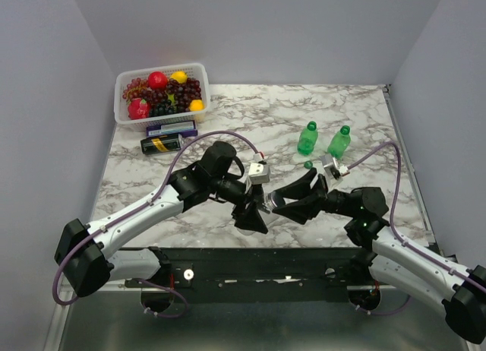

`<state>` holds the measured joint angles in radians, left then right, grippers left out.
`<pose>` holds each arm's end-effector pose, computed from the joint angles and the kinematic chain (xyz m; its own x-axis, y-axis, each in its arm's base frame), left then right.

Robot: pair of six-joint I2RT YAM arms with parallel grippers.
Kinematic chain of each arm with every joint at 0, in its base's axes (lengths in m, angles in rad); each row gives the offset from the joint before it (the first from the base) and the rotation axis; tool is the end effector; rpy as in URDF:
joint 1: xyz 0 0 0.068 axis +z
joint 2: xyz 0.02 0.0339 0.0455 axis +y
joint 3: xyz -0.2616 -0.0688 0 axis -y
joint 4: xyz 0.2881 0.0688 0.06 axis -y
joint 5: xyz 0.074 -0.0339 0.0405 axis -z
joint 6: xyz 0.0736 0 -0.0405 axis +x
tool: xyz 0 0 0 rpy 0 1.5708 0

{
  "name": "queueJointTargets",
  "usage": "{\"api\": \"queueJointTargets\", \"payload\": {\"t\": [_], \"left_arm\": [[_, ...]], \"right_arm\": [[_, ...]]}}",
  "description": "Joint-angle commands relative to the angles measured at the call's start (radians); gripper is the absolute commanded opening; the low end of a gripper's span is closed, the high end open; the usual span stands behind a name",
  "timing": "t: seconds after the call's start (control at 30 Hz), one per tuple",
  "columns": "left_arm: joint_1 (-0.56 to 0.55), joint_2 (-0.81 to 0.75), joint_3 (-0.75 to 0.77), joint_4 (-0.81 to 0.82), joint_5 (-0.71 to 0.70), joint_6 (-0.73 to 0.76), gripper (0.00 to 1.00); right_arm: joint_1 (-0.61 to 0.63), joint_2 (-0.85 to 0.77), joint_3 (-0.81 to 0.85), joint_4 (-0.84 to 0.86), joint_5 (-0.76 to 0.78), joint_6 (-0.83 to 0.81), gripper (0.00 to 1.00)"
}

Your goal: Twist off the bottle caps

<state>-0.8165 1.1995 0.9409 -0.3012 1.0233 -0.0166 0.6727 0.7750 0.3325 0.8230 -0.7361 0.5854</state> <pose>0.1693 -0.2719 0.2820 -0.3781 0.3898 -0.8397 0.8686 -0.1643 -0.4674 0.1558 0.1873 0.2751 -0.2824 0.2985 -0.9117 -0.9518 0.0315 0.3052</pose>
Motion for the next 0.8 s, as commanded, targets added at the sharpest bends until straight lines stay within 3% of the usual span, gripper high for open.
{"api": "queueJointTargets", "payload": {"t": [0.0,0.13,0.17,0.27,0.47,0.5,0.6,0.77], "left_arm": [[0.019,-0.014,0.042,0.042,0.077,-0.011,0.22],[0.019,-0.008,0.052,0.01,-0.073,0.006,0.22],[0.019,-0.008,0.052,0.008,-0.095,0.006,0.22],[0.022,-0.012,0.052,0.002,-0.182,0.004,0.22],[0.011,-0.035,0.047,-0.013,-0.425,0.009,0.22],[0.004,-0.038,0.047,-0.024,-0.522,0.012,0.22],[-0.016,-0.048,0.044,-0.027,-0.612,0.01,0.22],[-0.023,-0.061,0.026,0.0,-0.637,0.01,0.22]], "right_arm": [[-0.007,-0.052,-0.033,-0.047,-0.079,-0.033,0.5],[-0.007,-0.112,-0.009,-0.163,0.044,-0.042,0.68],[-0.009,-0.129,-0.006,-0.188,0.064,-0.044,0.77],[-0.009,-0.201,-0.003,-0.266,0.131,-0.059,0.88],[-0.009,-0.289,0.087,-0.556,0.389,-0.059,0.91],[-0.009,-0.292,0.105,-0.637,0.433,-0.05,0.91],[-0.009,-0.28,0.12,-0.657,0.495,-0.003,0.89],[-0.009,-0.215,0.123,-0.617,0.489,0.099,0.85]]}}
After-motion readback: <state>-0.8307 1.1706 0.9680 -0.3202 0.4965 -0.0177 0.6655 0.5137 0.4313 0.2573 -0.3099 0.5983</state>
